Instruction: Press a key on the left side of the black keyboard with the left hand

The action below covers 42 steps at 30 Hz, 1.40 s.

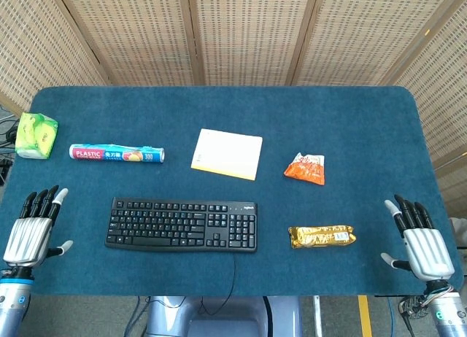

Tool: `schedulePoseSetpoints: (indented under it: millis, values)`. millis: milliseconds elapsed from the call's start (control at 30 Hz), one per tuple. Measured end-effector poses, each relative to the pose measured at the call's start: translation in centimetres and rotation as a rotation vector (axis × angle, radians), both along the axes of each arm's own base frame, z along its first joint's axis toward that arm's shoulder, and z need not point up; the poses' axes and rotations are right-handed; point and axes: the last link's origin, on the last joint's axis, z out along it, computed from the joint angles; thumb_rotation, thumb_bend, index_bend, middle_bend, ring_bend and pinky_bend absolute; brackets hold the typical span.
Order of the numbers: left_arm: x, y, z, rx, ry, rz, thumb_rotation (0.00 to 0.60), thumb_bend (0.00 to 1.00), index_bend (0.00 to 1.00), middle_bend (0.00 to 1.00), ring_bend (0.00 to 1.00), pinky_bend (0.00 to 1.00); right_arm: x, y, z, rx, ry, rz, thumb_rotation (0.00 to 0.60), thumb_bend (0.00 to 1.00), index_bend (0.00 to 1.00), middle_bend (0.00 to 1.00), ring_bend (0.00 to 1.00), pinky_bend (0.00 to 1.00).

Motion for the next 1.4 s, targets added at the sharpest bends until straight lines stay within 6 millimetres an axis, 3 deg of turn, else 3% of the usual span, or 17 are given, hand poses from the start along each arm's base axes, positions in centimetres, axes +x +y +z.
schedulePoseSetpoints:
  millis: [533, 700, 767, 900, 1000, 1100, 1400]
  values:
    - [0.2, 0.1, -0.2, -0.006, -0.001, -0.001, 0.6, 0.11, 0.0, 0.0, 0.0, 0.0, -0.2, -0.1, -0.4, 0.018, 0.002, -0.008, 0.6, 0.05, 0.0, 0.0, 0.0, 0.0]
    - [0.2, 0.2, -0.3, -0.005, -0.003, 0.003, 0.6, 0.16, 0.0, 0.0, 0.01, 0.0, -0.2, -0.2, -0.2, 0.012, -0.002, -0.011, 0.6, 0.04, 0.0, 0.0, 0.0, 0.0]
    - [0.3, 0.3, -0.2, 0.003, -0.008, 0.006, 0.6, 0.2, 0.0, 0.09, 0.1, 0.06, -0.3, -0.2, -0.2, 0.01, -0.006, -0.013, 0.6, 0.05, 0.0, 0.0, 0.0, 0.0]
    - [0.9, 0.9, 0.0, 0.021, -0.024, 0.004, 0.6, 0.37, 0.0, 0.45, 0.42, 0.27, -0.4, -0.3, -0.1, 0.01, -0.009, -0.017, 0.6, 0.05, 0.0, 0.0, 0.0, 0.0]
    - [1.9, 1.7, 0.3, 0.026, -0.04, -0.01, 0.6, 0.5, 0.0, 0.58, 0.54, 0.33, -0.4, -0.3, -0.1, 0.01, -0.014, -0.018, 0.6, 0.05, 0.0, 0.0, 0.0, 0.0]
    - [3.0, 2.4, 0.6, 0.016, -0.053, -0.02, 0.6, 0.6, 0.0, 0.62, 0.59, 0.36, -0.4, -0.3, 0.0, 0.009, -0.02, -0.022, 0.6, 0.05, 0.0, 0.0, 0.0, 0.0]
    - [6.2, 4.2, 1.0, -0.165, -0.103, 0.04, 0.6, 0.71, 0.0, 0.63, 0.6, 0.37, -0.6, -0.4, 0.2, 0.011, -0.039, -0.027, 0.6, 0.05, 0.0, 0.0, 0.0, 0.0]
